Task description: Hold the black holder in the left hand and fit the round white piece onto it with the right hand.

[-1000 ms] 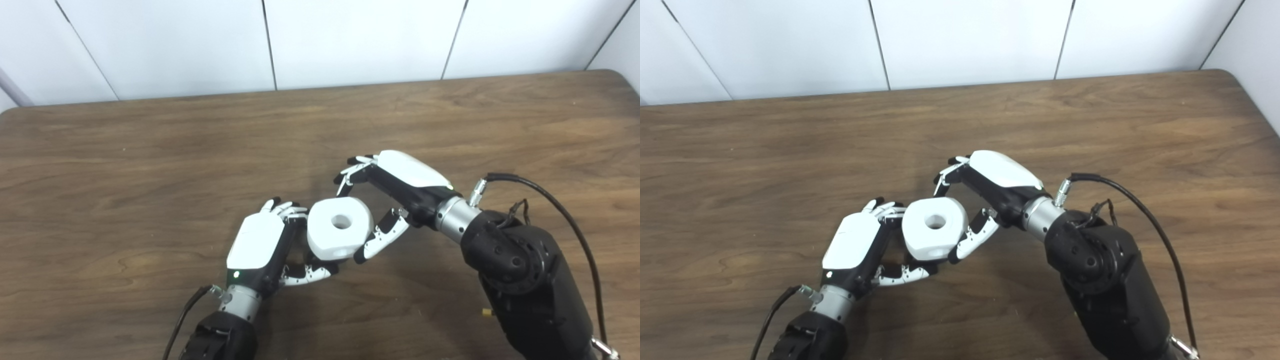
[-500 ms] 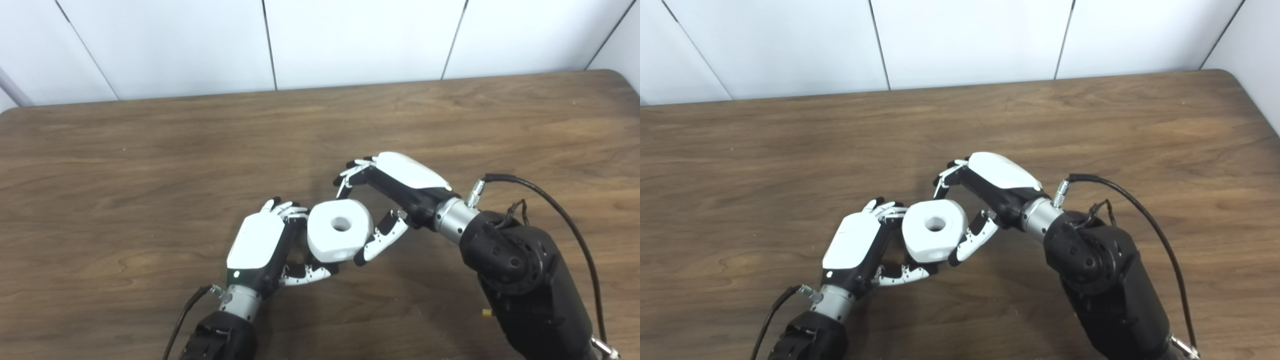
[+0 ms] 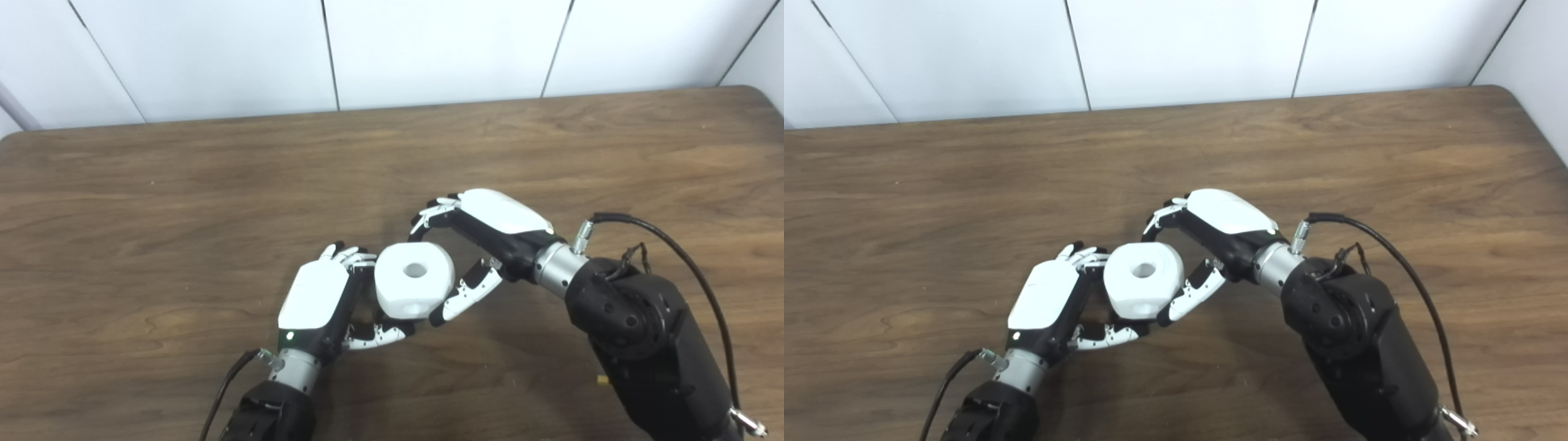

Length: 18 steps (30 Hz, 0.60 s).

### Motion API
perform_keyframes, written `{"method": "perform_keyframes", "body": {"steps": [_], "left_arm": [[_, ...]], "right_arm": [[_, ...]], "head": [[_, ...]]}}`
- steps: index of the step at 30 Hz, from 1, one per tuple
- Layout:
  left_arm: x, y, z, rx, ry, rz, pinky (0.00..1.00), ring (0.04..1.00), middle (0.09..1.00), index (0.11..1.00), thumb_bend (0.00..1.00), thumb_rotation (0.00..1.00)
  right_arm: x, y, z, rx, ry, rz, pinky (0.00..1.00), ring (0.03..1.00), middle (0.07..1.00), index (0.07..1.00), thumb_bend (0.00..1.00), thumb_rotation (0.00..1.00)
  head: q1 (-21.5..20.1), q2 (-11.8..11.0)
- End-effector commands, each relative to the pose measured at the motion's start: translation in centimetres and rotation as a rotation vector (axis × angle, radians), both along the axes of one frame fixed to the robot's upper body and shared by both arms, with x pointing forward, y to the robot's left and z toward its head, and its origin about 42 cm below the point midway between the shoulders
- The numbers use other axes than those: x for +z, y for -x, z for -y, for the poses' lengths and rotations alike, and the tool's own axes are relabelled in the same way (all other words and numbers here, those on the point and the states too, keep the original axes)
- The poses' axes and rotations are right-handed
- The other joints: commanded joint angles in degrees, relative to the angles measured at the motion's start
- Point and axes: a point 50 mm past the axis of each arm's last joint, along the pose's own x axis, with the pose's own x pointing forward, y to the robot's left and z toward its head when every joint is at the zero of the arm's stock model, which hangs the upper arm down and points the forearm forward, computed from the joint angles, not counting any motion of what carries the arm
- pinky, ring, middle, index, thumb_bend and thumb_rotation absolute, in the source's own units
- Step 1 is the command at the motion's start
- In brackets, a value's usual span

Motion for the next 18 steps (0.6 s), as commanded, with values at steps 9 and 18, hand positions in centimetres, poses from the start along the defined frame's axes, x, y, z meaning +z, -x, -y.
{"method": "perform_keyframes", "body": {"steps": [9,18], "left_arm": [[-0.29,-0.09,0.54,-0.024,-0.006,-0.010,0.96,0.855,0.753,0.484,0.52,0.05],[-0.39,-0.14,0.58,-0.026,-0.011,-0.013,0.97,0.856,0.754,0.484,0.52,0.05]], "right_arm": [[1.10,-0.24,0.09,-0.015,-0.026,0.068,1.00,0.963,0.892,0.699,1.00,0.31],[1.26,-0.18,0.35,-0.023,-0.022,0.072,1.00,0.976,0.917,0.717,1.00,0.34]], "head": [[-0.04,-0.14],[-0.15,-0.16]]}}
